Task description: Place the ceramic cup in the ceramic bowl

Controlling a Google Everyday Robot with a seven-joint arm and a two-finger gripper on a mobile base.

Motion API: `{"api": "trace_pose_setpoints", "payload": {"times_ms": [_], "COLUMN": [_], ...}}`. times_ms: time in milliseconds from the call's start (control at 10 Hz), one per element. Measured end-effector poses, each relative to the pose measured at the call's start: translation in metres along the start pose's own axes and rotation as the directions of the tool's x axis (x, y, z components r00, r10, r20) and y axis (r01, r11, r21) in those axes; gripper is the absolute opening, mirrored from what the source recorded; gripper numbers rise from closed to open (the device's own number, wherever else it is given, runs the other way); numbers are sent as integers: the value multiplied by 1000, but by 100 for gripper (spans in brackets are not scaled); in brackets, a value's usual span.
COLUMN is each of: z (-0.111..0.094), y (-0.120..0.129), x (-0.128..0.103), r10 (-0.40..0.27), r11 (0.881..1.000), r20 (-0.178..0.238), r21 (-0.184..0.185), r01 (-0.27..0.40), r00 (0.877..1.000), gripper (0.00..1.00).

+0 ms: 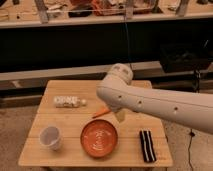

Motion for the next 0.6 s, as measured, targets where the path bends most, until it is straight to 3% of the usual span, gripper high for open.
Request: {"api": "trace_pose_setpoints", "payload": {"times_ms": [600], "z": [5], "y": [-11], "x": [-42], "r10": [-70], "r11": [995], "r20": [54], "r21": [70], "r01": [67], "r00": [996], "gripper": [80]}}
